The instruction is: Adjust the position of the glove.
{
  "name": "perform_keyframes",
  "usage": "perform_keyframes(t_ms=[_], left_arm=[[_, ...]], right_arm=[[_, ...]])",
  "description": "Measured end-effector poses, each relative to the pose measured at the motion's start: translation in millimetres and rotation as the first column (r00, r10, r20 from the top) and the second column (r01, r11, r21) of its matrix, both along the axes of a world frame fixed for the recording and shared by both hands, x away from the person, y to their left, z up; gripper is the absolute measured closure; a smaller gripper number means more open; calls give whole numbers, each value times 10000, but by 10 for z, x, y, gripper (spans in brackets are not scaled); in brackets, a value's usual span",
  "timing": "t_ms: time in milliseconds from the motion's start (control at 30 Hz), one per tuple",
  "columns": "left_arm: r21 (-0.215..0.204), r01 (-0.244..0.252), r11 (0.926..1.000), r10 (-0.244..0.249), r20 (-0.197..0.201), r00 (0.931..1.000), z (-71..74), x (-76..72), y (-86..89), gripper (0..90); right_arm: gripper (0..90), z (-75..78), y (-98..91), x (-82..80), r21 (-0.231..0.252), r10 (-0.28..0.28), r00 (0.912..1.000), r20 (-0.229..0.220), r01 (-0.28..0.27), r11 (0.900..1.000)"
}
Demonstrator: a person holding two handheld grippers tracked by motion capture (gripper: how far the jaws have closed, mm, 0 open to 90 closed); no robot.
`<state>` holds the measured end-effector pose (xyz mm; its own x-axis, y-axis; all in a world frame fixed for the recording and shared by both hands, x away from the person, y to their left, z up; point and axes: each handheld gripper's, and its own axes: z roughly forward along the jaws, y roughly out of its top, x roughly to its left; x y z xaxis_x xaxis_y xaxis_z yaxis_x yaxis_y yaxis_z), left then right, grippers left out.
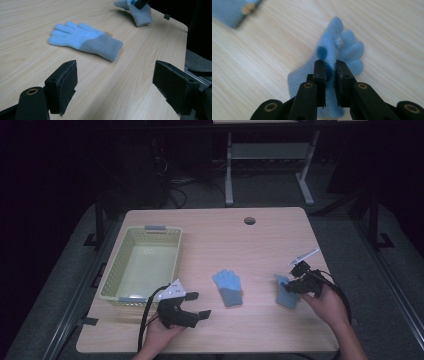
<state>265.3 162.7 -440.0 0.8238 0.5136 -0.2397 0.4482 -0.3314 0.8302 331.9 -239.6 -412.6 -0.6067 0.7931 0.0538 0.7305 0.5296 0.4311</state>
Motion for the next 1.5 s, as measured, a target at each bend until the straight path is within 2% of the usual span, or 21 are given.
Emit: perform_keyframes(t_ms=[100, 233, 267, 300, 400, 567, 733, 1033, 1133, 1167, 1200, 1300, 1500], left_arm=[[15, 11, 10000, -11, 0, 10000, -4, -1, -4, 196], [4, -6, 10000, 6, -15, 10000, 0, 2, 3, 196], [-10, -33, 10000, 33, -37, 10000, 4, 1, 6, 197], [6, -35, 10000, 35, -11, 10000, 6, 3, 13, 197], [-26, -66, 10000, 65, -16, 10000, 4, 6, 20, 197], [49, -15, 10000, 15, -3, 10000, 8, 3, 18, 197], [-10, -87, 10000, 87, 3, 10000, 15, 9, 38, 198], [-146, -186, 9997, 186, -24, 9998, 26, 23, 81, 200], [-200, -193, 9996, 193, 13, 9998, 25, 22, 85, 200], [-200, -193, 9996, 193, 13, 9998, 25, 22, 85, 200], [-236, -205, 9995, 205, 18, 9998, 27, 23, 86, 200], [-335, -257, 9991, 257, -8, 9997, 28, 23, 88, 201], [-245, -178, 9995, 179, 40, 9998, 29, 23, 94, 201]], right_arm=[[805, 138, 94, -5, 93, 356, 9992, 197, -357, 9993], [803, 214, 213, 5, 136, 736, 9970, 241, -739, 9972], [802, 257, 308, 14, 90, 1047, 9941, 293, -1050, 9944], [802, 257, 308, 14, 90, 1047, 9941, 293, -1050, 9944], [799, 334, 507, 38, -58, 1612, 9859, 445, -1611, 9869], [796, 384, 750, 101, 69, 2162, 9754, 428, -2167, 9762], [793, 370, 1010, 176, -115, 2813, 9585, 462, -2811, 9596], [784, 251, 1392, 292, -9, 3714, 9283, 209, -3714, 9285], [776, 218, 1503, 303, -14, 4106, 9115, 228, -4107, 9118], [776, 218, 1503, 303, -14, 4106, 9115, 228, -4107, 9118], [776, 190, 1568, 311, -200, 4288, 9032, 162, -4285, 9033], [768, 154, 1649, 314, -445, 4417, 8970, 134, -4408, 8965], [730, 93, 1739, 350, -624, 4491, 8935, -19, -4483, 8917]])
